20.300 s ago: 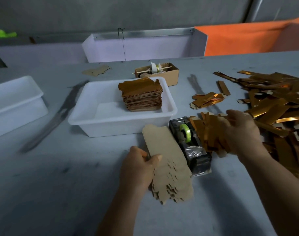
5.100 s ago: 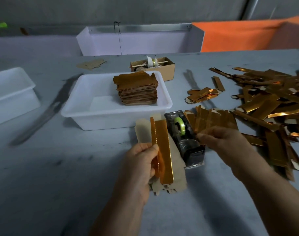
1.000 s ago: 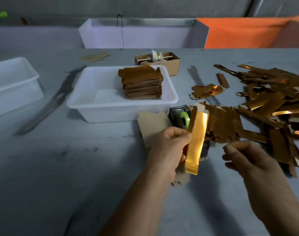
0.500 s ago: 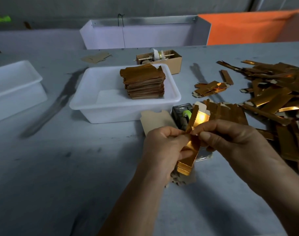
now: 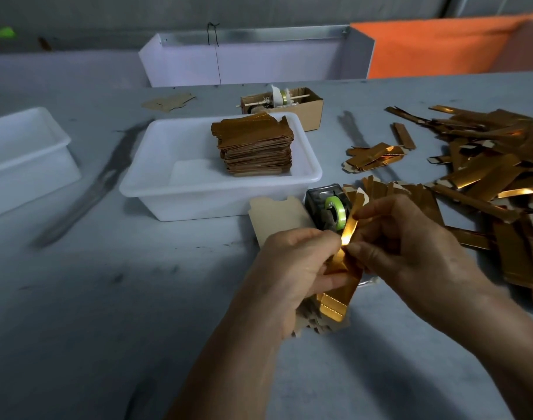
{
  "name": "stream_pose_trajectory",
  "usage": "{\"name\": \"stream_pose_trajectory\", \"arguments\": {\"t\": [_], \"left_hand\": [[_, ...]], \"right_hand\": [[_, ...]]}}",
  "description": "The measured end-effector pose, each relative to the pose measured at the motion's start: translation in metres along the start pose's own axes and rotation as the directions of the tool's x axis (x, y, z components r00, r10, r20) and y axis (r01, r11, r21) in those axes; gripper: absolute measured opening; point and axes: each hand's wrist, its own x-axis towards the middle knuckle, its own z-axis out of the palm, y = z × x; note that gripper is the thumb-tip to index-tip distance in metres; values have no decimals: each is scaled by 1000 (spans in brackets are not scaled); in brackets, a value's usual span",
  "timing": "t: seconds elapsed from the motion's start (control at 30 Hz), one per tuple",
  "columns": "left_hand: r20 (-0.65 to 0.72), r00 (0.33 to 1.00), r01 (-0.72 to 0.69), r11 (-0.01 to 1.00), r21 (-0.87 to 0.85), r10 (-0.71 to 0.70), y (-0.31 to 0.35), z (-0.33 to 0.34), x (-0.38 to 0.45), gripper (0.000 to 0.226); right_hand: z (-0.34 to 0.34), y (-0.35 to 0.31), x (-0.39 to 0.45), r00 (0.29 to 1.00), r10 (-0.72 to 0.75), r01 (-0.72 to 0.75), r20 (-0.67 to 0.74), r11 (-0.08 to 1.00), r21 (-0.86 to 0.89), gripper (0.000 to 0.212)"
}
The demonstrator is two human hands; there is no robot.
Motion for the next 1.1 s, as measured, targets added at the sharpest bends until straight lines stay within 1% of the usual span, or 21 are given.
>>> {"name": "stream_pose_trajectory", "arguments": {"t": [0.07, 0.1, 0.17, 0.27, 0.37, 0.47, 0.57, 0.73, 0.8, 0.83, 0.87, 0.9, 0.93, 0.97, 1.0, 1.03, 1.07, 1.1], "left_hand": [[23, 999, -36, 999, -7, 36, -2, 0, -2, 17], [11, 998, -64, 998, -10, 64, -3, 2, -3, 16], [-52, 992, -114, 993, 1, 114, -6, 5, -4, 10], [-122, 982, -144, 989, 23, 145, -10, 9, -2, 12], [-156, 974, -165, 986, 16, 166, -13, 12, -2, 14], [-194, 950, -226, 968, 108, 244, -18, 18, -4, 11], [-216, 922, -286, 941, 182, 322, -23, 21, -6, 10], [-234, 912, -293, 935, 199, 336, -22, 17, -7, 10], [-240, 913, -287, 938, 195, 330, -20, 17, -7, 9], [-243, 916, -281, 943, 179, 319, -19, 17, -8, 9], [-245, 920, -272, 949, 159, 305, -18, 16, -8, 9], [-248, 923, -265, 953, 143, 294, -17, 16, -8, 9], [-249, 925, -260, 956, 137, 287, -17, 16, -8, 9], [-249, 926, -255, 957, 139, 283, -17, 16, -8, 9], [-248, 927, -251, 957, 148, 282, -17, 16, -9, 9], [-245, 927, -249, 955, 160, 282, -18, 16, -9, 9], [-242, 928, -246, 954, 169, 282, -18, 17, -10, 10], [-238, 931, -241, 956, 169, 277, -18, 18, -10, 10]], "right_hand": [[1, -1, 0, 1000, 2, -2, -3, 1000, -5, 35], [2, -3, 0, 1000, 6, -6, -7, 1000, -14, 36], [3, -5, 0, 1000, 11, -12, -24, 999, -42, 33], [4, -7, -2, 998, 7, -13, -58, 995, -96, 32], [3, -8, -4, 996, -7, -7, -92, 989, -148, 33], [3, -7, -4, 992, -2, -26, -125, 974, -223, 34], [4, -7, -5, 991, 12, -45, -130, 967, -250, 36], [6, -5, -4, 985, -26, -31, -173, 949, -315, 45], [6, 0, -4, 982, -46, -12, -181, 952, -306, 46], [6, 3, -4, 985, -26, -17, -171, 969, -246, 41], [6, 6, -4, 989, 36, -53, -140, 992, -117, 32], [6, 8, -4, 989, 121, -113, -80, 989, 96, 24], [5, 9, -4, 981, 192, -183, 5, 927, 329, 21], [4, 9, -6, 972, 221, -228, 74, 836, 500, 27], [4, 10, -6, 969, 224, -244, 106, 781, 576, 34], [5, 11, -7, 970, 219, -240, 108, 772, 588, 40], [7, 10, -8, 972, 211, -230, 102, 786, 574, 42], [10, 10, -8, 975, 207, -217, 82, 800, 559, 41]]}}
